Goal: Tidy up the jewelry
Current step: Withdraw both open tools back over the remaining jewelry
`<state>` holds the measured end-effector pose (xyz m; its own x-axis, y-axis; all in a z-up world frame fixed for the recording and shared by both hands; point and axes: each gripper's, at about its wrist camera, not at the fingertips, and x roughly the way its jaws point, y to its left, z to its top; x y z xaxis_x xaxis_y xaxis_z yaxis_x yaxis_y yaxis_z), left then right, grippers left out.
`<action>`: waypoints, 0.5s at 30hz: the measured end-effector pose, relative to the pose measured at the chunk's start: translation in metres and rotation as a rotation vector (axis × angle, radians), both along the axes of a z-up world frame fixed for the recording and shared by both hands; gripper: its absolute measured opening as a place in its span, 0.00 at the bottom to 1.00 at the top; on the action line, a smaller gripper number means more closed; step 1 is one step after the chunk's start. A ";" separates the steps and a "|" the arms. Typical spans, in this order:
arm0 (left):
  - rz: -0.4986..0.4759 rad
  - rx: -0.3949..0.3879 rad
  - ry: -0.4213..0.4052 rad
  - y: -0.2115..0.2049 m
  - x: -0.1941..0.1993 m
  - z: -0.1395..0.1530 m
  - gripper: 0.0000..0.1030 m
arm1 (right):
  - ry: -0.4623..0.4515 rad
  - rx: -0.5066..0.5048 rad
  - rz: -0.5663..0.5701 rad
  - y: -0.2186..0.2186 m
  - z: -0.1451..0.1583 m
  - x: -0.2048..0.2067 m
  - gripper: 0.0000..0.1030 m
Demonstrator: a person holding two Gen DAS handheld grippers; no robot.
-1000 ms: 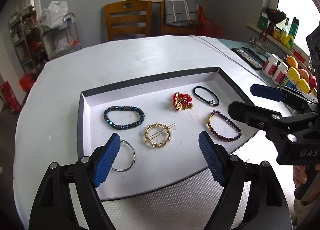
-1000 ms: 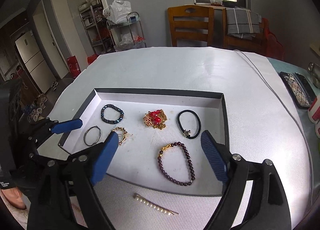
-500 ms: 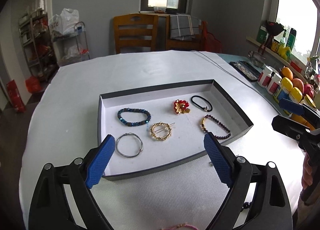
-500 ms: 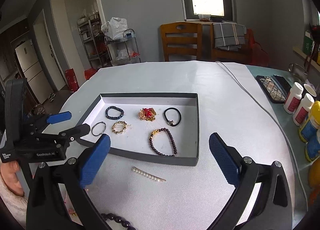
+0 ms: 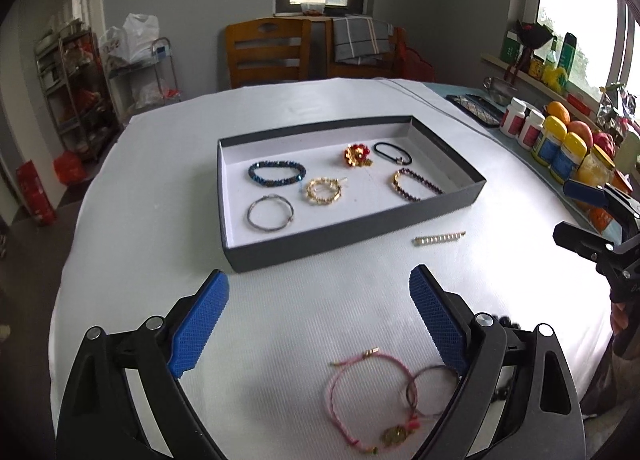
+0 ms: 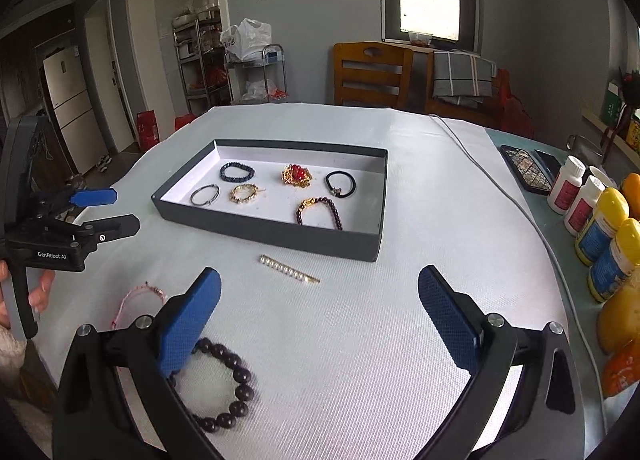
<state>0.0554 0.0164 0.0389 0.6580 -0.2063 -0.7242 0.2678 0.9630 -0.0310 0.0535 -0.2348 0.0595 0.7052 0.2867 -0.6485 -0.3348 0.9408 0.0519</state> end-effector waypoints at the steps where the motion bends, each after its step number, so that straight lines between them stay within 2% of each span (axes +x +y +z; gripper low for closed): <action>1: -0.003 -0.001 0.007 0.001 -0.005 -0.003 0.91 | 0.008 -0.002 0.012 0.000 -0.004 -0.005 0.95; 5: -0.001 0.019 0.047 0.006 -0.023 -0.020 0.91 | 0.037 -0.012 0.055 0.002 -0.019 -0.022 0.95; 11: -0.032 0.005 0.080 0.007 -0.046 -0.040 0.91 | 0.082 0.010 0.089 0.003 -0.042 -0.040 0.95; 15: -0.037 0.013 0.118 0.002 -0.051 -0.053 0.91 | 0.125 0.019 0.105 0.007 -0.055 -0.046 0.95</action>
